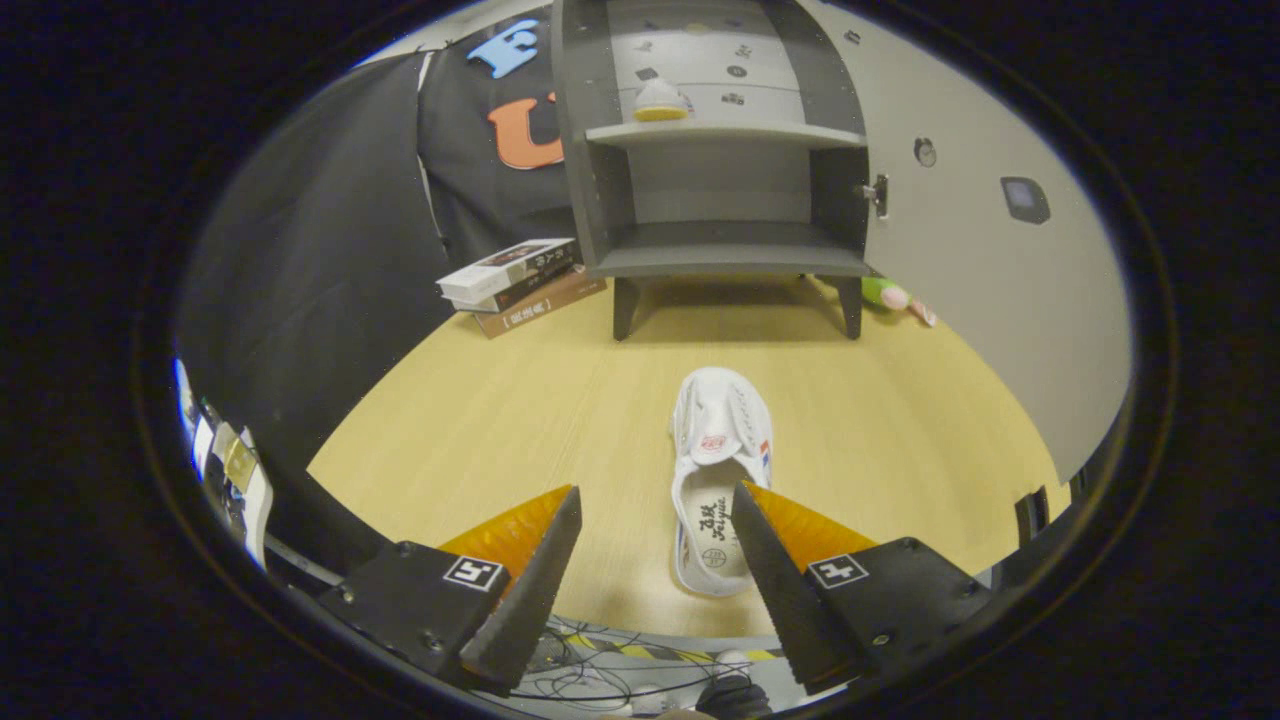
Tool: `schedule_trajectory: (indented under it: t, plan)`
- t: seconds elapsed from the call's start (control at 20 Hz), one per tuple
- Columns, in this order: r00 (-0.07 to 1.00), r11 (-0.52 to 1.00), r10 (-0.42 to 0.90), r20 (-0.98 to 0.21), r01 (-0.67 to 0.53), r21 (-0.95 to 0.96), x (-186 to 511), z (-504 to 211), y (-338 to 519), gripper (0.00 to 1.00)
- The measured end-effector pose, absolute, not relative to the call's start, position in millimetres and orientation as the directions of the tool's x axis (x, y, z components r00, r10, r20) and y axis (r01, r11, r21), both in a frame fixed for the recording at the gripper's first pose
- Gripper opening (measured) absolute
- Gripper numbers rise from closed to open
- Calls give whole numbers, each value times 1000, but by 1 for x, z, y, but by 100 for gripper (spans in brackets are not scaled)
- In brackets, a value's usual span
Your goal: Open the shoe cabinet door, grab the shoes and put them into the shoe cabinet, then close the shoe cabinet door.
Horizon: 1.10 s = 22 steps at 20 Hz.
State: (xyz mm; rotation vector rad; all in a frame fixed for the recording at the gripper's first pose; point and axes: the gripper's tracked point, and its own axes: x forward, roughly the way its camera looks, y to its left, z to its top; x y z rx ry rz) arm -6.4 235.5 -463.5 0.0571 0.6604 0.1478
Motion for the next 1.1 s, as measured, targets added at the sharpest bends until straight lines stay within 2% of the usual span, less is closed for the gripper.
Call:
schedule_trajectory:
  t: [0.2,0.6,0.95,1.0,1.1]
  plan:
    - [726,988,153,-670,-95,123,10,-491,241,96]
    - [766,987,158,-623,-109,116,63,-504,249,96]
    - [769,971,237,-593,-185,148,81,-503,253,95]
    - [769,973,231,-597,-180,144,85,-505,251,94]
    - [768,978,208,-606,-159,134,87,-506,243,82]
